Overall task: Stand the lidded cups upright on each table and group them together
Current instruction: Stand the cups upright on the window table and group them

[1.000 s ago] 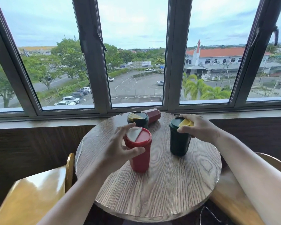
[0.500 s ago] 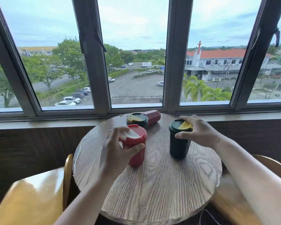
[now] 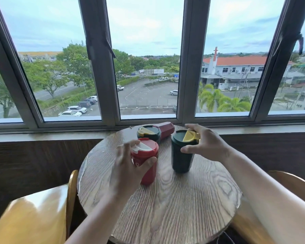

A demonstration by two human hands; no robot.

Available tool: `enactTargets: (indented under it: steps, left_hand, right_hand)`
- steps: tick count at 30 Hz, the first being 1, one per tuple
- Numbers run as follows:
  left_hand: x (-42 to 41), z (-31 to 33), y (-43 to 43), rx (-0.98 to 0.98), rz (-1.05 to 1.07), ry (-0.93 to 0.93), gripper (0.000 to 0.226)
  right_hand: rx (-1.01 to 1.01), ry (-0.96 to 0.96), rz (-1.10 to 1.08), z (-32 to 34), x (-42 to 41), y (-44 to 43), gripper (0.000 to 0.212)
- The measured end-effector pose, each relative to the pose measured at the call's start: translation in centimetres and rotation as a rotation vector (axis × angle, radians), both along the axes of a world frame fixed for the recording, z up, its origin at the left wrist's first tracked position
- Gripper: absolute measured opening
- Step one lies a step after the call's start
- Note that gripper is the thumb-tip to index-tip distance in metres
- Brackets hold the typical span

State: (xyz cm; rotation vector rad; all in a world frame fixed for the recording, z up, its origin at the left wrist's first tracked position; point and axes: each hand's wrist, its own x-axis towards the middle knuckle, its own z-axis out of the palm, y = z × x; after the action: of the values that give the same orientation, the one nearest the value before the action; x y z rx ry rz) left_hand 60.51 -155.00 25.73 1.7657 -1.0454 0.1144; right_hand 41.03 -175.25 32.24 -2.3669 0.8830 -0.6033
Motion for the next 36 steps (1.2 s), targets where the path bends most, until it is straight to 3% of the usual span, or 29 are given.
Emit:
enactTargets:
  steps: [7,13,20,24,28,30,33,36]
  left_hand:
    - [0.0,0.1,0.1,0.023,-0.021,0.015,0.066]
    - [0.1,0.3,0.3,0.053,-0.063,0.035,0.068]
    - [1.9,3.9,0.5,0.137,-0.094,0.111,0.075]
    - [5.5,7.9,-2.8,0.397,0.004,0.045,0.063]
    - [7.1,10.0,-6.4,0.739,-0.008,-0.049,0.082]
    - [7.3,10.3,-7.3,0.813,-0.022,-0.039,0.074]
    - [7.7,10.7,-7.8,0.772,-0.054,0.096,0.047]
    - [7.9,10.8,-8.1,0.724,-0.071,0.142,0.037]
  right_hand:
    - [-0.02,0.03,0.063,0.1,2.7,1.6,0.109]
    - [-0.049,0.023,0.085,-0.1,3.1,1.8,0.096]
    - [-0.032,0.041,0.077,-0.4,3.1,1.9,0.098]
    - [-0.081,0.131,-0.007,-0.6,2.9,1.5,0.104]
    - [-0.079,0.16,-0.012,-0.8,2.9,1.3,0.108]
    - [-0.091,0.161,-0.013,-0.6,3.0,1.5,0.105]
    - [-0.097,0.149,-0.018,-0.6,3.0,1.8,0.102]
    - [-0.114,0.156,-0.029,-0.7,3.2,2.1,0.1]
